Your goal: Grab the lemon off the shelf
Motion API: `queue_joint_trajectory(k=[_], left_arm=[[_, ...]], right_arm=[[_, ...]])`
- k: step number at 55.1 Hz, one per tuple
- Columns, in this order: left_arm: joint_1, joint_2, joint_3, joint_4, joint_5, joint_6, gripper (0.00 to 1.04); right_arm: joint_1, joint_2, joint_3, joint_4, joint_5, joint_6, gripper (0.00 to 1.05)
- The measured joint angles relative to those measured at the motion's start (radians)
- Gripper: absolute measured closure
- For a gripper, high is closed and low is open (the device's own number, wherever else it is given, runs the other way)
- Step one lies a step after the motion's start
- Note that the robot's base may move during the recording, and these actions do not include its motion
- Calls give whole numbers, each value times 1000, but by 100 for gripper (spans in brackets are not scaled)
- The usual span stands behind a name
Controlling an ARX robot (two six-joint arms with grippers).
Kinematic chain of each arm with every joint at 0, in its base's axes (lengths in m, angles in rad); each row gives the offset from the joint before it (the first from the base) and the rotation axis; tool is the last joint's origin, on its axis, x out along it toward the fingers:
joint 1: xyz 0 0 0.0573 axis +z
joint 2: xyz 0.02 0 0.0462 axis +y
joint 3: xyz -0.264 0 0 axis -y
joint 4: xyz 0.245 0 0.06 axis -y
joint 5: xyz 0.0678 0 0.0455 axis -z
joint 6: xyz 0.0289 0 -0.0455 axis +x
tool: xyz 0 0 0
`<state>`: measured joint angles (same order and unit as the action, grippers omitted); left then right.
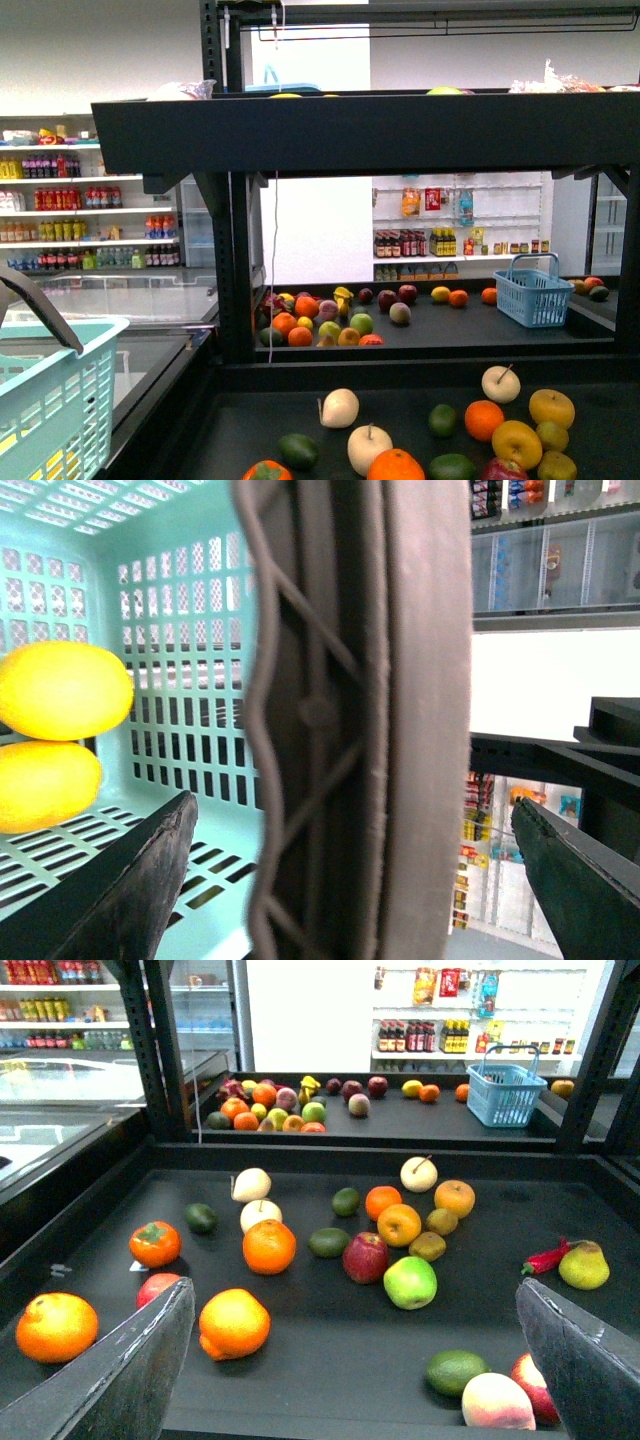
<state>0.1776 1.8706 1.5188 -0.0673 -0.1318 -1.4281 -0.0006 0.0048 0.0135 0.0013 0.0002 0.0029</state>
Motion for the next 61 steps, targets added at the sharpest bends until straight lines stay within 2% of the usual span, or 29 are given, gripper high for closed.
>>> queue_joint_trajectory(k=[21,61], left_arm=[[22,-42,-21,-5,11,26,8],[21,-188,-82,-140,13,115,8]], right_arm=[[0,0,0,0,0,0,8],[0,0,0,0,0,0,8]])
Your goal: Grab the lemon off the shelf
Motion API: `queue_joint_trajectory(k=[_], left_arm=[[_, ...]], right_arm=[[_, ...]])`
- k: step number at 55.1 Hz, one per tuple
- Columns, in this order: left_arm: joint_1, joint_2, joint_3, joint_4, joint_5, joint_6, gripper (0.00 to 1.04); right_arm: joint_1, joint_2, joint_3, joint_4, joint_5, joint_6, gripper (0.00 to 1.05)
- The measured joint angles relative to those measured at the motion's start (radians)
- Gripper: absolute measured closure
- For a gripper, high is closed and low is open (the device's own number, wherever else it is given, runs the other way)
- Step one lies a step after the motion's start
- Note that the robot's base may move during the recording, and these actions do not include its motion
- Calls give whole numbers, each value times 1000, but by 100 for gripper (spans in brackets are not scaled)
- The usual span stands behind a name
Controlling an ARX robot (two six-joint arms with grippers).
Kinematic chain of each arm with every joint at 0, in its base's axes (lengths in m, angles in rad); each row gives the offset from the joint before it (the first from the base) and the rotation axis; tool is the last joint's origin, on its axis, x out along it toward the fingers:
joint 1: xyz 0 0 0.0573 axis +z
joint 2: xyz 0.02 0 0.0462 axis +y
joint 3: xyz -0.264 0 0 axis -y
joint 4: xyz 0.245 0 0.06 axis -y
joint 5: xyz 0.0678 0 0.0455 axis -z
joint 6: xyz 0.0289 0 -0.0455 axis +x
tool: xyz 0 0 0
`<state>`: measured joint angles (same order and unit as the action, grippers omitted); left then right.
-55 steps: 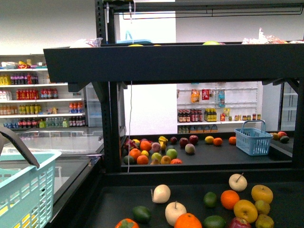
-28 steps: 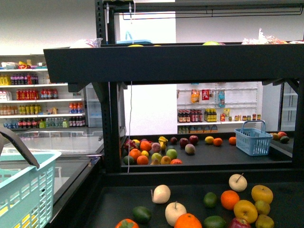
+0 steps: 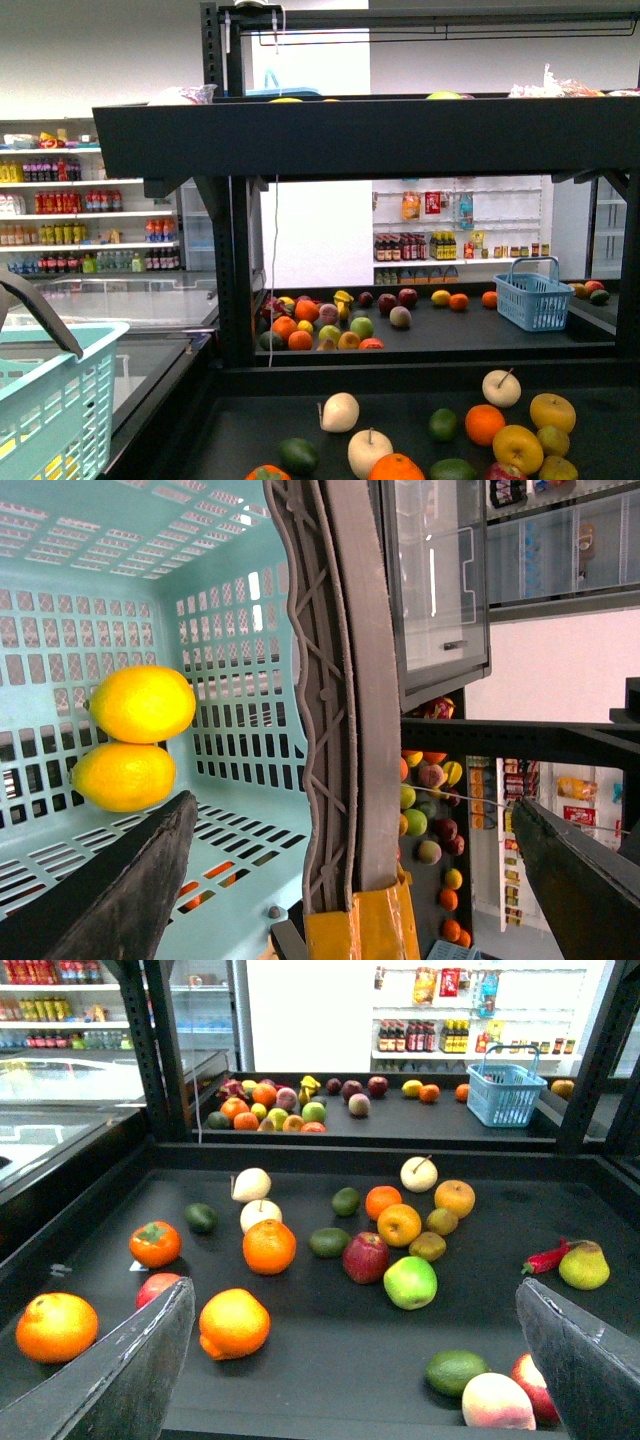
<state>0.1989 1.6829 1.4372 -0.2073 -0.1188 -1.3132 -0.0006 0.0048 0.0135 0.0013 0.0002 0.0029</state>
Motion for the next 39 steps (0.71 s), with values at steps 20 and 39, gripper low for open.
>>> queue_joint_trajectory(k=[20,39], left_arm=[[-43,-139,-24,67,-101,344,8],[-226,-311,-157,263,-16,1034,8]], right_arm=[[0,0,0,0,0,0,8],[0,0,0,0,0,0,8]])
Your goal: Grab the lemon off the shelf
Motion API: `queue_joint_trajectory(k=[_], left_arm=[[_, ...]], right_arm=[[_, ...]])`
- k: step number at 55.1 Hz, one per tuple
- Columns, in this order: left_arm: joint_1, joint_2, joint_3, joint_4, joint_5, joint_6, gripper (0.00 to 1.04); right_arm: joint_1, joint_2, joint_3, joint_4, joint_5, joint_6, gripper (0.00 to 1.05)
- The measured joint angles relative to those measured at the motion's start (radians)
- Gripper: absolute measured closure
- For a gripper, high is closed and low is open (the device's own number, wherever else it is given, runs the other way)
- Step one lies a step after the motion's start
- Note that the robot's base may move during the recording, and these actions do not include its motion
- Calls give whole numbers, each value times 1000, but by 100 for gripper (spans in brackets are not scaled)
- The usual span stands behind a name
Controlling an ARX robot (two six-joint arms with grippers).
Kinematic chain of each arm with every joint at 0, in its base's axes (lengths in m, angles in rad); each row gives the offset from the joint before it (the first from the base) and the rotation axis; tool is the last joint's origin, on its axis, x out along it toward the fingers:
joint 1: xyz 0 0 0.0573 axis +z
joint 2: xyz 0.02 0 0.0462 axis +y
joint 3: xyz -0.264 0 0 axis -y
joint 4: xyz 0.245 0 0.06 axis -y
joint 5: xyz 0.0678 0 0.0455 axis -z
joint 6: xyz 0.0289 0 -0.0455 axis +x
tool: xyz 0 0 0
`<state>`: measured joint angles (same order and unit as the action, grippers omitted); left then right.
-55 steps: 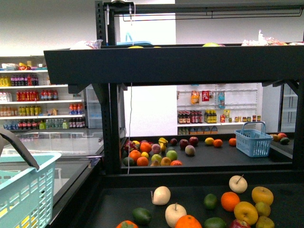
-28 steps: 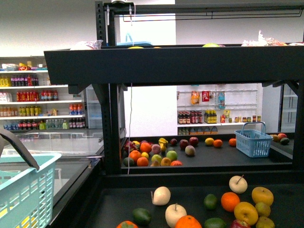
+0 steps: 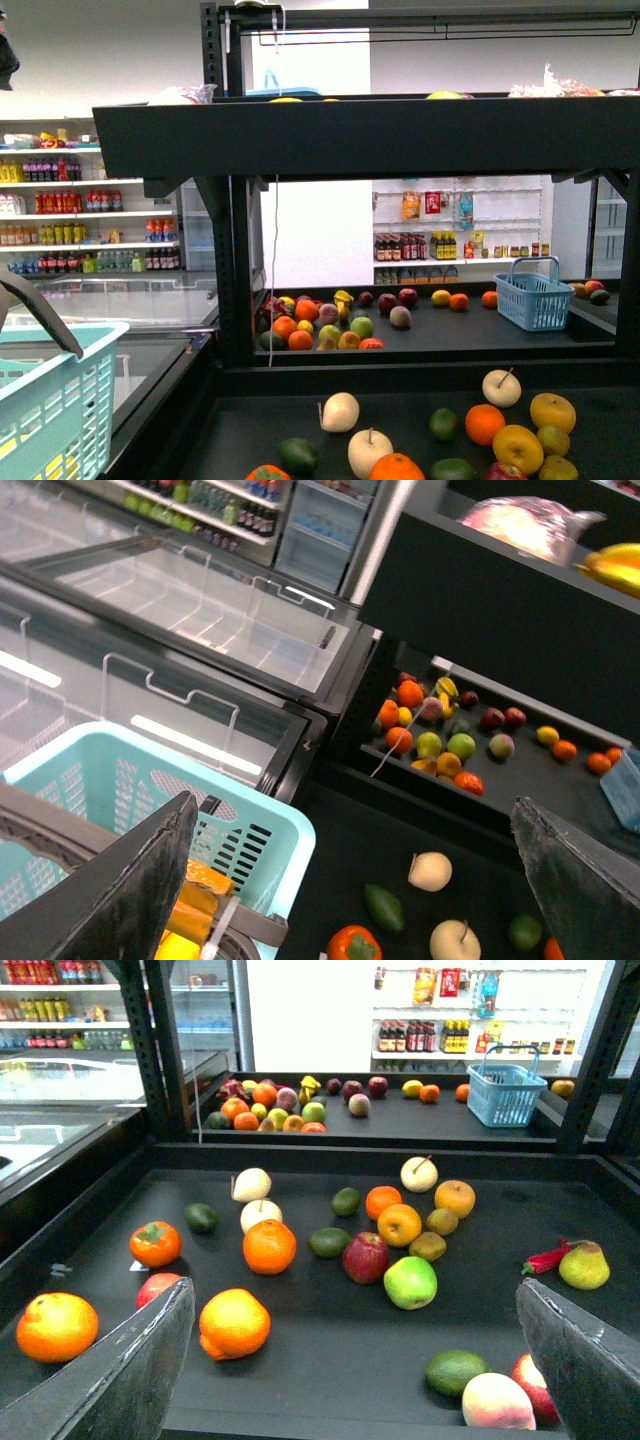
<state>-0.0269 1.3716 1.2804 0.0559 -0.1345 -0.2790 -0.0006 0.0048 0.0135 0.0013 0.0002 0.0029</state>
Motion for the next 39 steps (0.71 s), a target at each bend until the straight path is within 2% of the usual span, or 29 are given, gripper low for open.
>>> queue_joint_trajectory(k=[8,13,17,28,39], left_arm=[[-95,-106,-117,63,-2,189,8],[-119,-160,-177,99,-18,240,9],[-120,-229,-254,92,-14,254,21],[-100,-479,-649,237,13,264,60],[-63,-589,-881,323,54,266,100]], right_arm=[[0,0,0,0,0,0,8],[0,0,0,0,0,0,8],[0,0,0,0,0,0,8],[0,0,0,0,0,0,8],[0,0,0,0,0,0,8]])
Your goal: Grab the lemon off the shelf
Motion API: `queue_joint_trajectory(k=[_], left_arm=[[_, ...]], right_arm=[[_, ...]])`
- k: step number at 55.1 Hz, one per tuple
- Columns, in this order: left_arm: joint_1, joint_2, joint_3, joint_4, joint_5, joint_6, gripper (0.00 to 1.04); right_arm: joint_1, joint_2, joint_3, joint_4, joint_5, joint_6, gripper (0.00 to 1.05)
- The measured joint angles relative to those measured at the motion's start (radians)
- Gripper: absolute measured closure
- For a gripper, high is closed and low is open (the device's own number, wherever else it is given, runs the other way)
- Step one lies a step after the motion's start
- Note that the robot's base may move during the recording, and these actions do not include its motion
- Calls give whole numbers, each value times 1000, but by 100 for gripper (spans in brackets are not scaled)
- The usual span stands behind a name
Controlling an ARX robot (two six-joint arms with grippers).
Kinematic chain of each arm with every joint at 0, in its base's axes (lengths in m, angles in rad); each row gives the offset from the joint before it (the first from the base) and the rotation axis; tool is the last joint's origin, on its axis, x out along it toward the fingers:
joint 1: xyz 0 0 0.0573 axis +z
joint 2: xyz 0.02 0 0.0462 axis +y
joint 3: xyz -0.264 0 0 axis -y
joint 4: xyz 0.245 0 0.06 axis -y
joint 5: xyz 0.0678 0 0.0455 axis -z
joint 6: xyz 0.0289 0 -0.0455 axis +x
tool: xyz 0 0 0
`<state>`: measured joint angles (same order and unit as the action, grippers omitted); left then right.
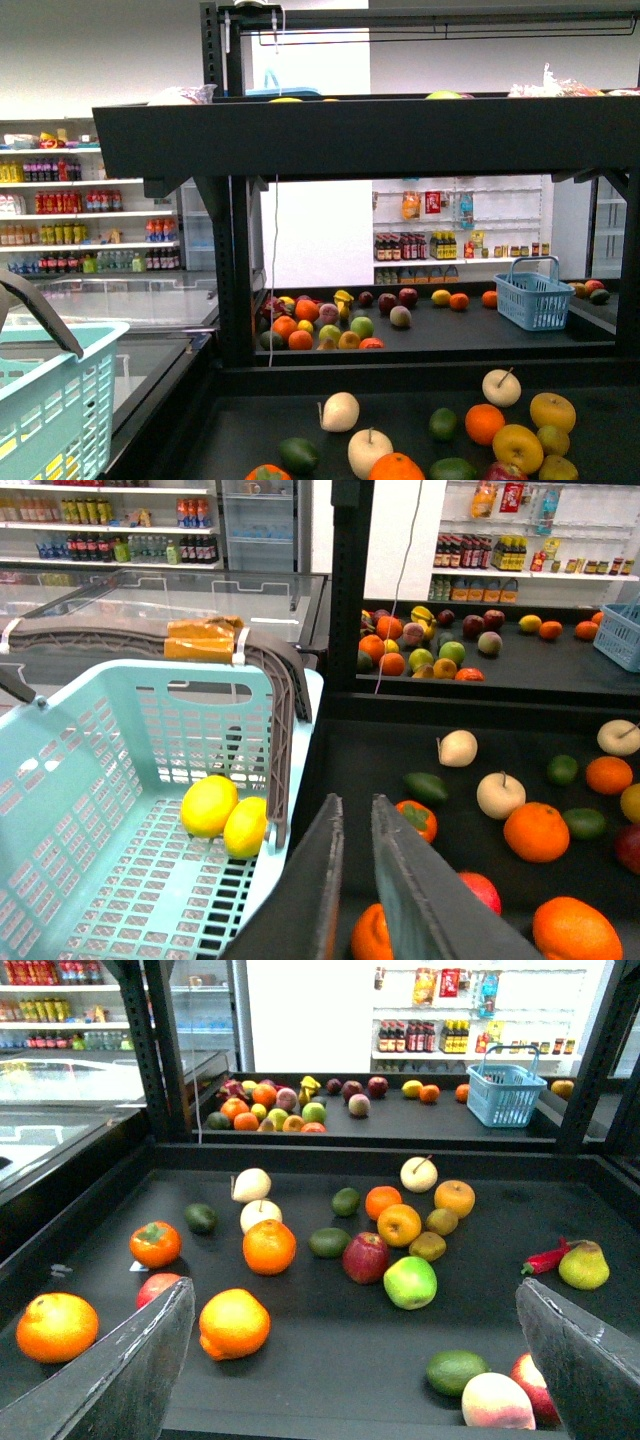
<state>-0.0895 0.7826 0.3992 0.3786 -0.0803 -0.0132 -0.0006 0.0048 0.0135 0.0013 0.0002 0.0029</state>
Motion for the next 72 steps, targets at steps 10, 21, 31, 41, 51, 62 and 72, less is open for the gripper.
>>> queue_joint_trajectory(k=[10,21,31,41,51,62,72], left_arm=[[84,-116,-154,36,78,2,103],[85,-207,-242,37,80,3,103],[85,-287,-294,10,80,3,103],[85,-366,-330,-34,80,3,103],[85,-447,-354,-90,80,3,103],[85,-513,-385,-110,80,3,103],[85,-766,-385,-371,80,3,103]], right_arm=[[0,0,0,0,0,0,8],[0,0,0,0,0,0,8],[0,0,0,0,0,0,8],[0,0,0,0,0,0,8],[0,0,0,0,0,0,8],[0,0,0,0,0,0,8],[0,0,0,0,0,0,8]])
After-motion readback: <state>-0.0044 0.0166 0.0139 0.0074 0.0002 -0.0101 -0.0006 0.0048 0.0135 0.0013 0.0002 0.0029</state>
